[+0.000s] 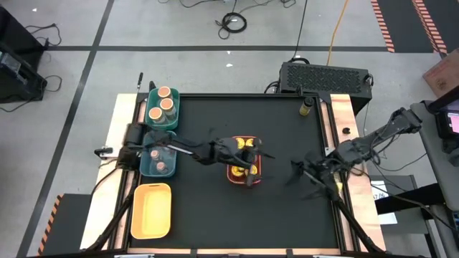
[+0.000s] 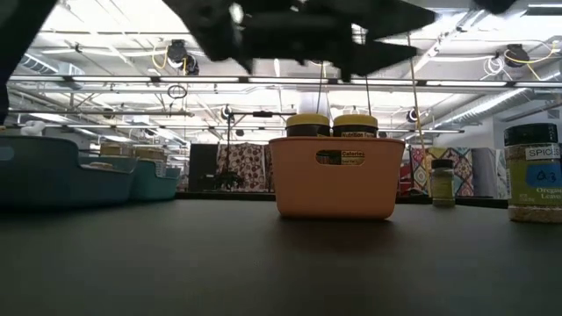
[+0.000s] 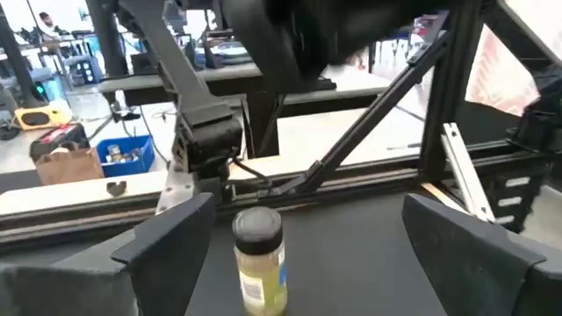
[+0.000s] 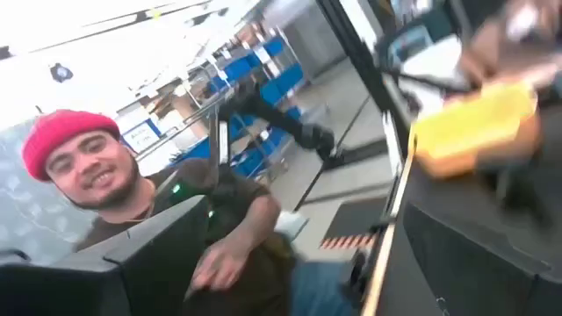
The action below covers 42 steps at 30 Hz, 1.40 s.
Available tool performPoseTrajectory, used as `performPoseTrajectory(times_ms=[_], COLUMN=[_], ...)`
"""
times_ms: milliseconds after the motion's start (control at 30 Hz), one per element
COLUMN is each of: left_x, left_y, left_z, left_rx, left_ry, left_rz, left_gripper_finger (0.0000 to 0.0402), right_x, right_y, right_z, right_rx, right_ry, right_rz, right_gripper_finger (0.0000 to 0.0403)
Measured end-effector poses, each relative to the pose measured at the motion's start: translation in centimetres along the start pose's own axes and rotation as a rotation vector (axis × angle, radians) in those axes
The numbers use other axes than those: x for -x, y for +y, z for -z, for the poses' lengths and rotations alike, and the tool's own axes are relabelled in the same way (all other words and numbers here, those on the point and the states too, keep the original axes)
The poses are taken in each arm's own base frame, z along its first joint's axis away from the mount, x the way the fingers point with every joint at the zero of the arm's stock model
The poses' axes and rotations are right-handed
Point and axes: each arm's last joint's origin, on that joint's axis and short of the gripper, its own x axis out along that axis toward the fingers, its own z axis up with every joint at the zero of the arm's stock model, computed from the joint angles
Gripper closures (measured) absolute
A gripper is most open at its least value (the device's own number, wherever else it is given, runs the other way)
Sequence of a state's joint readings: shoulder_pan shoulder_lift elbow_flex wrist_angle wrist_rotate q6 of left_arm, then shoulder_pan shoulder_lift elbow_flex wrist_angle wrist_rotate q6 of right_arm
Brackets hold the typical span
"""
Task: Sort spices by type
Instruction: Put the green seasoning bottle in the yellow bin
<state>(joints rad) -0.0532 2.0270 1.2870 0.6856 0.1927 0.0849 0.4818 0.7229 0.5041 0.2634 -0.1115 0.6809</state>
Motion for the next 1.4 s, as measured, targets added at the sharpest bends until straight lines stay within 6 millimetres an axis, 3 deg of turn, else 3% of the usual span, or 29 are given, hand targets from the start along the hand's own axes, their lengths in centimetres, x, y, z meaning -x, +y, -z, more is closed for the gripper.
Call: performPoseTrajectory(times_ms=[233, 567, 733, 1100, 1400], left_x=[-5.9, -13.1, -13.9, -13.6, -14.2], left_y=[1.0, 2.6, 3.0, 3.7, 3.2], left_z=[2.0, 3.7, 4.1, 5.0, 7.1], left_rx=[0.019, 0.050, 0.049, 0.044, 0.045], left_ry=[0.083, 0.178, 0.171, 0.239, 0.239], left_rz=[0.011, -0.002, -0.006, -0.023, -0.025], left_gripper_finger=[0.0032, 0.0032, 0.0032, 0.0032, 0.0032], right_x=[0.8, 0.8, 0.8, 0.8, 0.8], right_y=[0.5, 0.3, 0.1, -0.1, -0.2], right_z=[-0.5, -0.2, 0.0, 0.2, 0.1], right_rx=[0.190, 0.228, 0.220, 0.222, 0.254], right_ry=[-0.057, -0.032, -0.015, 0.008, -0.022], right_rz=[0.001, 0.035, 0.049, 0.074, 0.112], right_gripper_finger=[0.0028, 0.0028, 0.0028, 0.0028, 0.0028])
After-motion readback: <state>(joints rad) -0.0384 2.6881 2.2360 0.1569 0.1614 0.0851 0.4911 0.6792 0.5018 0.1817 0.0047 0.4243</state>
